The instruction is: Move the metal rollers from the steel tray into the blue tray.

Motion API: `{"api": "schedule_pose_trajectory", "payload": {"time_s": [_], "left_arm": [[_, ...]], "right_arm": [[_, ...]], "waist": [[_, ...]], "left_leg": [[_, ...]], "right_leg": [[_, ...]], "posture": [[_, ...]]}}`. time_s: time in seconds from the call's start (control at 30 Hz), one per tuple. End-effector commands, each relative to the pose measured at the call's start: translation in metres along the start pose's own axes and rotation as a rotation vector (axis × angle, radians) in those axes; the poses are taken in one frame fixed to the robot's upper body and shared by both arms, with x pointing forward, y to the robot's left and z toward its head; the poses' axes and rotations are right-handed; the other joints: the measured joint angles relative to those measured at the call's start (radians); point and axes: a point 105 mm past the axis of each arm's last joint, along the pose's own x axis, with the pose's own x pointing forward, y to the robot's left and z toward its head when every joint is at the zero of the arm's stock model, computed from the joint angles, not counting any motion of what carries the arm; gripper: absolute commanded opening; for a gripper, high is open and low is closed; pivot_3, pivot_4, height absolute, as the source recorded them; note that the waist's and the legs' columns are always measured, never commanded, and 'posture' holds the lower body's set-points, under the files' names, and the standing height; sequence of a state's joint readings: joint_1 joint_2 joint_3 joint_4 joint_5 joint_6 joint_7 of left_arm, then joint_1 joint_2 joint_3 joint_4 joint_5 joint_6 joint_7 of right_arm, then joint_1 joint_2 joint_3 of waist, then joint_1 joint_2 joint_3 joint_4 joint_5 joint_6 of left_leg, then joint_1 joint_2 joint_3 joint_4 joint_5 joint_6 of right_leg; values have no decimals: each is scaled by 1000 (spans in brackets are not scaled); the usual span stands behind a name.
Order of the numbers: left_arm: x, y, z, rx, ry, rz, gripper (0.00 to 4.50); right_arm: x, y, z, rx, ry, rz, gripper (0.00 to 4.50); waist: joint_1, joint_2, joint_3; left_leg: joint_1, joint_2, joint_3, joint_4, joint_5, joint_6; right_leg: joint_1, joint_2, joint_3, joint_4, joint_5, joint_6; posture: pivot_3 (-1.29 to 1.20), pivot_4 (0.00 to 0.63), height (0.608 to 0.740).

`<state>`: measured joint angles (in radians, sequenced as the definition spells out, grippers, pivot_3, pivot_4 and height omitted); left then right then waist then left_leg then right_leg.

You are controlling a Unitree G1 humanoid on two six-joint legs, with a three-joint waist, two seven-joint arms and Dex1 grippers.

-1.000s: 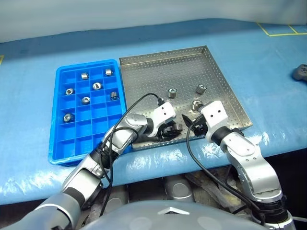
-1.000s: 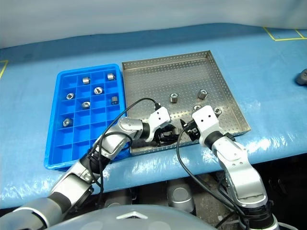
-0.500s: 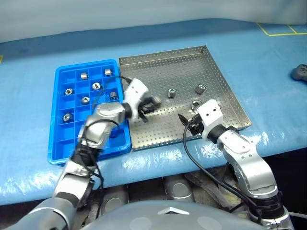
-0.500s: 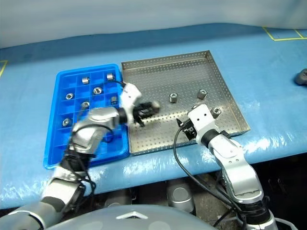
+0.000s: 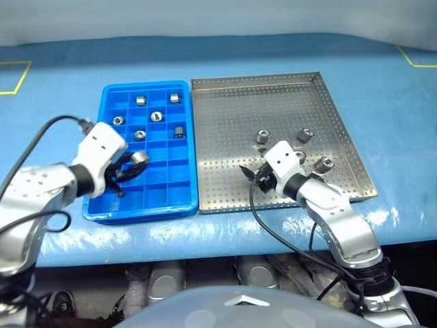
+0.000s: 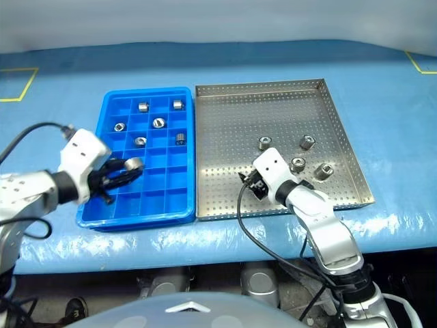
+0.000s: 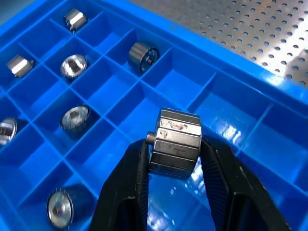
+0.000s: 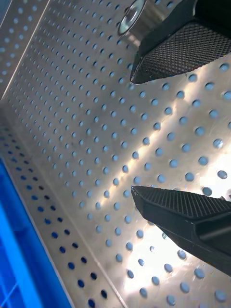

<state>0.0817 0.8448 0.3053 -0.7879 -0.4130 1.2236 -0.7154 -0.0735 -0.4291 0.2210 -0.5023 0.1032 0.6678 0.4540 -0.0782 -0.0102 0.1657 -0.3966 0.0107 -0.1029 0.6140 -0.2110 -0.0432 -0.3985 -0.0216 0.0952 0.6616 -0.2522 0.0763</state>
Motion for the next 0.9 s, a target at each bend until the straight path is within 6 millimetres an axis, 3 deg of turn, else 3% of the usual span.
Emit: {"api": "schedule_pose_trajectory", "payload": {"time_s": [0.03, 0.23, 0.57, 0.7, 0.8, 0.9], "left_arm": [[-10, 0, -16, -28, 52, 49, 1270], [0, 6, -43, -121, 98, 129, 1270], [0, 29, -41, -130, 61, 216, 1270], [0, 30, -29, -84, 13, 203, 2503], [4, 26, -7, -98, -112, 157, 3448], [8, 15, 26, -132, -303, 49, 3448]], "right_arm": [[3, 7, 12, -20, -52, 44, 3560], [6, 9, 13, -28, -51, 72, 3560], [5, 3, 14, -43, -48, 48, 3560], [5, 3, 14, -41, -50, 40, 3560], [5, 1, 15, -41, -53, 24, 3560], [3, 0, 15, -38, -54, 11, 3560]], "waist": [[13, -1, 0], [43, 0, 0], [45, 4, -3], [42, 3, -3], [40, 2, -2], [43, 1, -3]], "left_leg": [[0, 0, 0, 0, 0, 0], [3, 0, 0, 0, 0, 0], [4, 0, 0, 0, 0, -1], [4, 0, -1, 1, 1, -1], [3, 0, 0, 0, 1, -1], [1, -1, 0, 0, 1, -1]], "right_leg": [[0, 0, 0, 0, 0, -1], [3, -2, -2, 0, -4, -8], [3, -1, -2, 2, -4, -8], [3, -1, -3, 2, -4, -8], [2, -1, -2, 2, -4, -8], [2, -2, -3, 0, -2, -4]], "posture": [[61, 150, 740], [72, 150, 740], [48, 150, 740], [34, 150, 740], [16, 150, 740], [4, 150, 740]]}}
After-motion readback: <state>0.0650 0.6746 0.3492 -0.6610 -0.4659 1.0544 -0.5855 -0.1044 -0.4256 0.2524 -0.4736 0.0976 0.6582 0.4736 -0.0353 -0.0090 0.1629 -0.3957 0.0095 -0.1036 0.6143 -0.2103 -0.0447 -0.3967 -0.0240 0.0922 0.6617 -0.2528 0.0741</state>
